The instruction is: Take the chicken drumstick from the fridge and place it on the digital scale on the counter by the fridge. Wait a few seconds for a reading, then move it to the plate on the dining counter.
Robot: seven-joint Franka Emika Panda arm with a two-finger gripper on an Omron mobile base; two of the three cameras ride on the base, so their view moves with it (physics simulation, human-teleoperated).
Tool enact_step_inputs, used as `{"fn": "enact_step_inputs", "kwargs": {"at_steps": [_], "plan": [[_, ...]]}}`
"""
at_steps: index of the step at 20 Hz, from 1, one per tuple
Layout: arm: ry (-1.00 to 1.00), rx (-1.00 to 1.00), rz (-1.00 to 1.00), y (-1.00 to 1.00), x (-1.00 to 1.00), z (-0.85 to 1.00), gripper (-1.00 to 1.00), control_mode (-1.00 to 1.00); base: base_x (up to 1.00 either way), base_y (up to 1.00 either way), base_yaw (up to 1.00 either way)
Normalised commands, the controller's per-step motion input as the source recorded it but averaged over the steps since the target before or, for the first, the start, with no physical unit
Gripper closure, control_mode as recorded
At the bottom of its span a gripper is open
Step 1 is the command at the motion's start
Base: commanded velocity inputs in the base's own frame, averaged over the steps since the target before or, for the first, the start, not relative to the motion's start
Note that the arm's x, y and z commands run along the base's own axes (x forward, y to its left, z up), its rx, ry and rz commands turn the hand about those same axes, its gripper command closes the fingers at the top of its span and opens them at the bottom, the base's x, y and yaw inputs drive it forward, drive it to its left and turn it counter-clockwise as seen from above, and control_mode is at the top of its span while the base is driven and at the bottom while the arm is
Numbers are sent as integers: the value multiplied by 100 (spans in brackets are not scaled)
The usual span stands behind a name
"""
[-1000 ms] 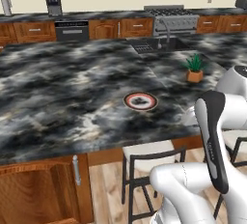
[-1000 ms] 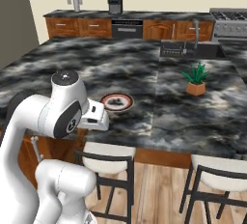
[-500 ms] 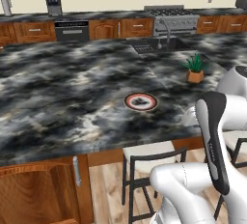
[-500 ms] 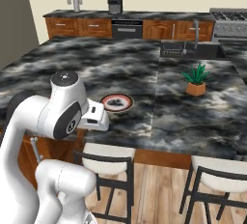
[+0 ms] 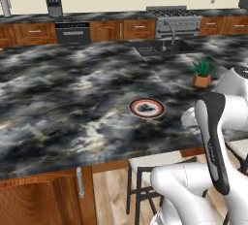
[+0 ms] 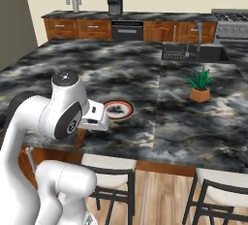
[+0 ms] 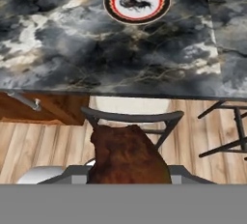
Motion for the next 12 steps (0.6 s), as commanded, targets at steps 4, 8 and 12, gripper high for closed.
{"fn": "enact_step_inputs", "kwargs": {"at_steps": [4,8,12], "plan": [[13,0,0,6,88,0,100,-100,0,0,0],[15,0,0,9,100,0,100,-100,0,0,0],[17,0,0,14,100,0,100,-100,0,0,0]]}}
